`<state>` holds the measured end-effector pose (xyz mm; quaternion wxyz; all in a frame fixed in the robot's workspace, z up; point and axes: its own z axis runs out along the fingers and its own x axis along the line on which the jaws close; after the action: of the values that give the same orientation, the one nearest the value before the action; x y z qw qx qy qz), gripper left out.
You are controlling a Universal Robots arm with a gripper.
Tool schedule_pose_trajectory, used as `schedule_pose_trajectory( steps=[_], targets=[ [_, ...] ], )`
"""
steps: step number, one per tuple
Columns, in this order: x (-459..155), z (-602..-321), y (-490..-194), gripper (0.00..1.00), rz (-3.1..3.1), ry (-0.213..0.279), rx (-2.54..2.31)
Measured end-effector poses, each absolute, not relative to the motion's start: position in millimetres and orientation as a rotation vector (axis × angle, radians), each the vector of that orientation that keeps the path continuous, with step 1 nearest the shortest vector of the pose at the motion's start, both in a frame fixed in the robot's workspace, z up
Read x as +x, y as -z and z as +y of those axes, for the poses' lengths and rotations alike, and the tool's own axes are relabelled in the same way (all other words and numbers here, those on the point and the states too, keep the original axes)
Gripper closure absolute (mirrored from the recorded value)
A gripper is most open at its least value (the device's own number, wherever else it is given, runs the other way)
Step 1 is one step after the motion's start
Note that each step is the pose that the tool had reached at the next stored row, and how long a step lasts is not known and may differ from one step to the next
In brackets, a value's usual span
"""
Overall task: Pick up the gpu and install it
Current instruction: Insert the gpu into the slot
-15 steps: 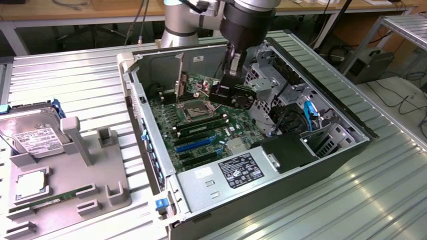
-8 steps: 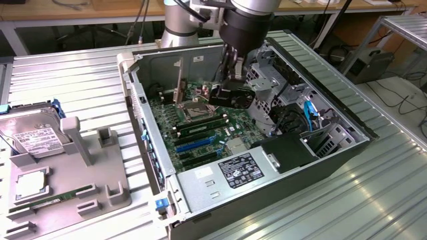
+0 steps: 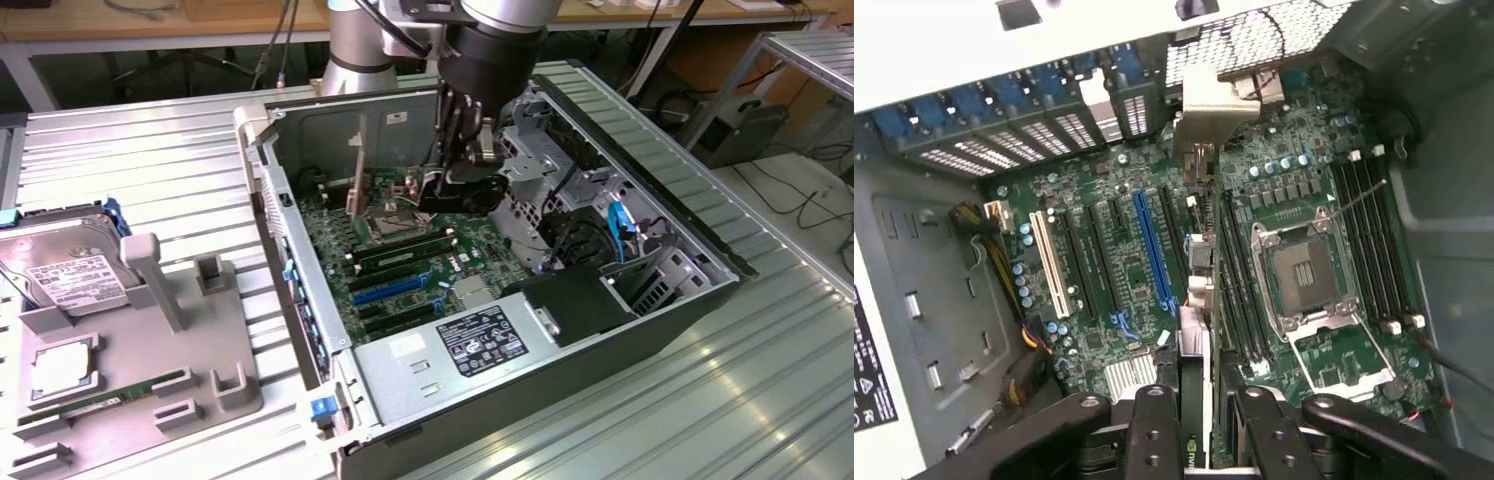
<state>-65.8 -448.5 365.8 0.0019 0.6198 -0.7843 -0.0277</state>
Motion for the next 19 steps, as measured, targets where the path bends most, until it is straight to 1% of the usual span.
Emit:
schedule_pose_trajectory(
  steps=[10,19],
  targets=[
    [-66,-449,-363,0.74,-2.223,0.080,2.213],
    [-81,-457,-356,0.74,-2.224,0.052,2.238]
  ],
)
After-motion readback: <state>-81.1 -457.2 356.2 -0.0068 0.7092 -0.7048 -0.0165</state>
